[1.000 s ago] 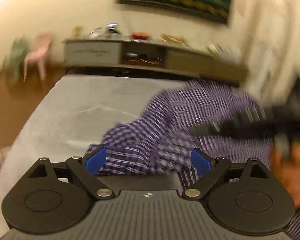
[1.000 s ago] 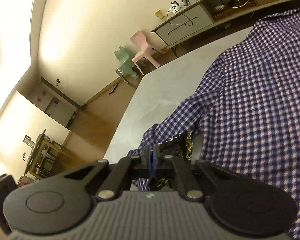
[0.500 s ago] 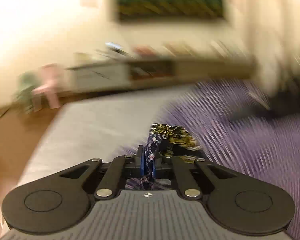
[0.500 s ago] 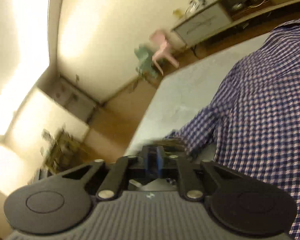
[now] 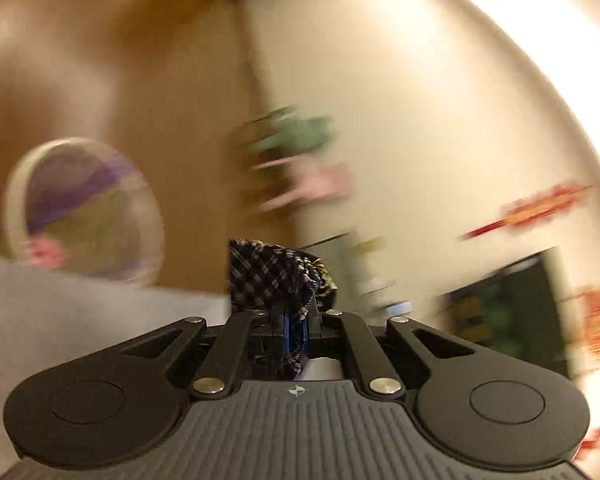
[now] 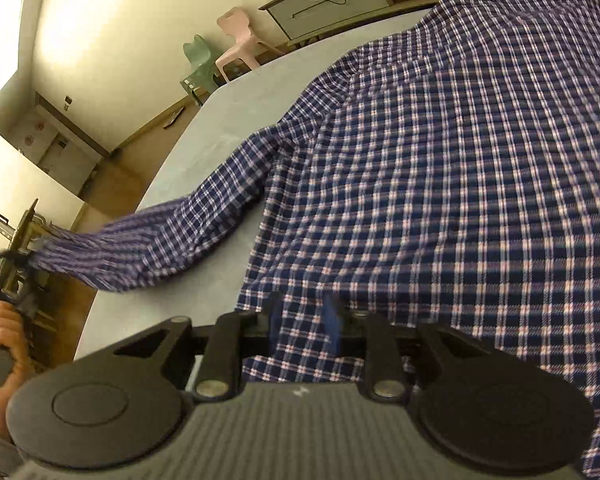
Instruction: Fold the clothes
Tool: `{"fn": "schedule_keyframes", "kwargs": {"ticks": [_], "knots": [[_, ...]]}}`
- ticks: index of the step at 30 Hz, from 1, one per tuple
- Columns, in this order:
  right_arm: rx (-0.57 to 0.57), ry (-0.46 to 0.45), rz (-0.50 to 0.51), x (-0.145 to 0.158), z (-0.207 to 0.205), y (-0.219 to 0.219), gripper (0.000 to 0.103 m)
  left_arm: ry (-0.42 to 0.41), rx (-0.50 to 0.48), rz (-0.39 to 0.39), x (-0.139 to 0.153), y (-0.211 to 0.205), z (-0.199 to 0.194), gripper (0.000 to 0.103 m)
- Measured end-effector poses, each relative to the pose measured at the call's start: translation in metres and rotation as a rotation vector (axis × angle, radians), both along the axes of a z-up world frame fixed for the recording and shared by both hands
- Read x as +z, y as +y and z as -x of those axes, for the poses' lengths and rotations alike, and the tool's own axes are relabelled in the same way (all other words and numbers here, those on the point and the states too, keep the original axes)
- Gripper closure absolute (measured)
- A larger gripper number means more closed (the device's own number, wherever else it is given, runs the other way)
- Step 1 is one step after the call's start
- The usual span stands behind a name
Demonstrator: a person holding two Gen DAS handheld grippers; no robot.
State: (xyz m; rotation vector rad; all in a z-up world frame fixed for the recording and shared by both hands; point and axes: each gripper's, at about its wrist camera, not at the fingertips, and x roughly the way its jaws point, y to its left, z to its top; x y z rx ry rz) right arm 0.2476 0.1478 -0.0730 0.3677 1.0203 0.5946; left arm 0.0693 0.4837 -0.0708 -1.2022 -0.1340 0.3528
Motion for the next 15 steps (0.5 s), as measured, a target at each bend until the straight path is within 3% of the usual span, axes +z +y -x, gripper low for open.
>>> {"fn": "schedule_keyframes", "kwargs": {"ticks": [2, 3, 7, 9, 11, 15], "knots": [[0.006, -0.035, 0.016, 0.011, -0.001, 0.002, 0.065, -0.172, -0.02, -0.141, 0.034, -0.017, 0.019, 0.098], [0.007, -0.049, 0.025, 0.014, -0.002, 0.003, 0.062, -0.195, -0.035, -0.186, 0.045, -0.025, 0.023, 0.098], [0.001, -0.059, 0.048, 0.023, -0.002, 0.002, 0.057, -0.085, -0.186, -0.194, 0.038, -0.043, -0.006, 0.098], [-0.004, -0.063, 0.012, 0.033, 0.002, -0.005, 0.055, -0.025, -0.27, -0.232, 0.036, -0.059, -0.023, 0.098], [0.013, -0.09, -0.087, 0.053, 0.007, -0.012, 0.05, 0.029, -0.33, -0.363, 0.044, -0.088, -0.035, 0.098], [0.052, -0.146, -0.28, 0.095, 0.019, -0.026, 0.023, 0.217, -0.439, -0.744, 0.056, -0.178, -0.057, 0.098]]}}
